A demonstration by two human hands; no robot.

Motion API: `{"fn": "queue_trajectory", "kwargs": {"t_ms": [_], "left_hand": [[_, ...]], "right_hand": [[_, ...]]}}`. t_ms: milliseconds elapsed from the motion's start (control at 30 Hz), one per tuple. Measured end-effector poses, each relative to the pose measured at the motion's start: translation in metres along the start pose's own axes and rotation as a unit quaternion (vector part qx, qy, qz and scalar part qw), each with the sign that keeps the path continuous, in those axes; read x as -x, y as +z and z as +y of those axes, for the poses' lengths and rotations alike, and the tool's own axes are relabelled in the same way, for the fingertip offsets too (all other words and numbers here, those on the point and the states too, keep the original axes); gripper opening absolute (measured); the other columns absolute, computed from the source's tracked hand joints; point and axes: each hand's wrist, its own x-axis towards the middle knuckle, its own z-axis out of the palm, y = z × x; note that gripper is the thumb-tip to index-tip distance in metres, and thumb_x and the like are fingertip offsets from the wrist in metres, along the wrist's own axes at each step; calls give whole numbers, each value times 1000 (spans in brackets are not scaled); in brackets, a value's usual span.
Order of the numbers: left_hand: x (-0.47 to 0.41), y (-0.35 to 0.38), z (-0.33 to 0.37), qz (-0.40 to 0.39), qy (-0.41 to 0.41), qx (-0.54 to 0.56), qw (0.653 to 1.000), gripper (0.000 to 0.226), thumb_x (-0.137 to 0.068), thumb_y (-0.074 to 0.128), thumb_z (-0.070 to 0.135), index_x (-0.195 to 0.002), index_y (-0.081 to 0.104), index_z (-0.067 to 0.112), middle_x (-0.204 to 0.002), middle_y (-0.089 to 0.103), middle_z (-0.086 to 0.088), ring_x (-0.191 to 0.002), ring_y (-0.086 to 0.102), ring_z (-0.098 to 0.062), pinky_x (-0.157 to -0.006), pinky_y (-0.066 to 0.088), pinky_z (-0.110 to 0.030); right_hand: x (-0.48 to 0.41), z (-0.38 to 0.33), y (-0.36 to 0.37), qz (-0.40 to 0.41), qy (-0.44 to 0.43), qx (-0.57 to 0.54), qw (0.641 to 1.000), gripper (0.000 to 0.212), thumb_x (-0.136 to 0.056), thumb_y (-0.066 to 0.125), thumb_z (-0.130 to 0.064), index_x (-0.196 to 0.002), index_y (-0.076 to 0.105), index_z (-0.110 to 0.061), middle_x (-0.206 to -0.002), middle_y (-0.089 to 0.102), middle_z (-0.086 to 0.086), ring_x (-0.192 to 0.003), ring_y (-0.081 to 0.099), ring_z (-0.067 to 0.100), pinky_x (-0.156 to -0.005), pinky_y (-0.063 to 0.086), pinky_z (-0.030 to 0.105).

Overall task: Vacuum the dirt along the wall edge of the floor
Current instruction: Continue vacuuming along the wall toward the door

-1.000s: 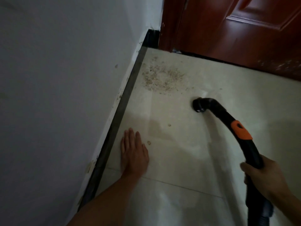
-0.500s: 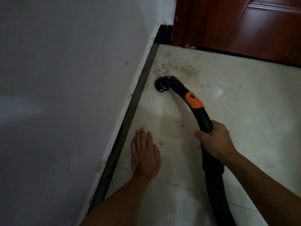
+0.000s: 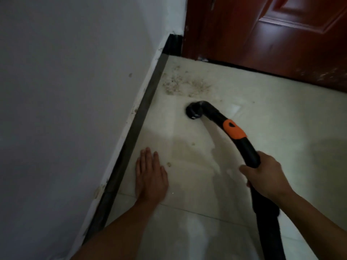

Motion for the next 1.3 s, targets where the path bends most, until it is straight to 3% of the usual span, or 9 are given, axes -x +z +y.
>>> {"fn": "queue_trajectory", "kwargs": {"t_ms": [167, 300, 467, 567, 933, 1133, 1300], "left_hand": [[2, 2, -1, 21, 8, 17, 1000, 54, -94, 27, 25, -133, 53, -2, -145, 42, -27, -137, 37, -40, -112, 31, -50], [-9, 7, 6, 34, -17, 37, 999, 38, -92, 46, 9, -126, 55, -7, -138, 46, -32, -132, 40, -46, -109, 33, -54], [-41, 16, 28, 39, -88, 57, 994, 40, -94, 42, 10, -131, 48, -4, -144, 37, -31, -137, 32, -44, -117, 19, -50], [-41, 20, 25, 58, -71, 42, 995, 43, -93, 40, 13, -133, 48, -3, -145, 38, -30, -137, 33, -43, -115, 22, -50], [-41, 20, 25, 49, -71, 20, 996, 52, -94, 26, 23, -136, 50, 3, -149, 36, -26, -141, 30, -38, -115, 26, -48], [-43, 18, 26, 30, -77, 11, 997, 56, -92, 25, 26, -137, 50, 5, -150, 35, -24, -141, 31, -37, -114, 28, -50], [-43, 15, 27, 38, -78, 17, 996, 55, -91, 26, 24, -135, 53, 5, -149, 38, -24, -140, 33, -38, -113, 30, -50]], "right_hand": [[30, 76, -51, 73, 104, -28, 992, 14, -81, 74, -3, -79, 61, -8, -44, 62, 4, -34, 59, 14, -45, 43, 25], [20, 89, -55, 91, 130, -76, 984, 12, -82, 71, -2, -80, 60, -1, -50, 64, 12, -35, 59, 17, -47, 46, 26], [-21, 62, -32, 92, 93, -126, 983, 13, -79, 72, -6, -85, 61, -3, -61, 66, 14, -36, 61, 14, -40, 47, 23], [-41, 37, -16, 71, 66, -132, 987, 14, -78, 72, -8, -85, 59, -7, -62, 66, 14, -40, 64, 20, -47, 50, 28], [-73, -55, 52, -5, -36, -78, 996, 16, -78, 72, -17, -85, 59, -13, -65, 66, 10, -44, 65, 19, -42, 49, 25], [-78, -97, 80, -34, -65, -52, 996, 22, -79, 72, -20, -93, 58, -12, -76, 64, 11, -63, 67, 30, -60, 59, 40], [-71, -63, 49, -19, -42, -46, 998, 17, -79, 74, -14, -84, 57, -18, -67, 65, 8, -48, 65, 18, -43, 49, 25]]}}
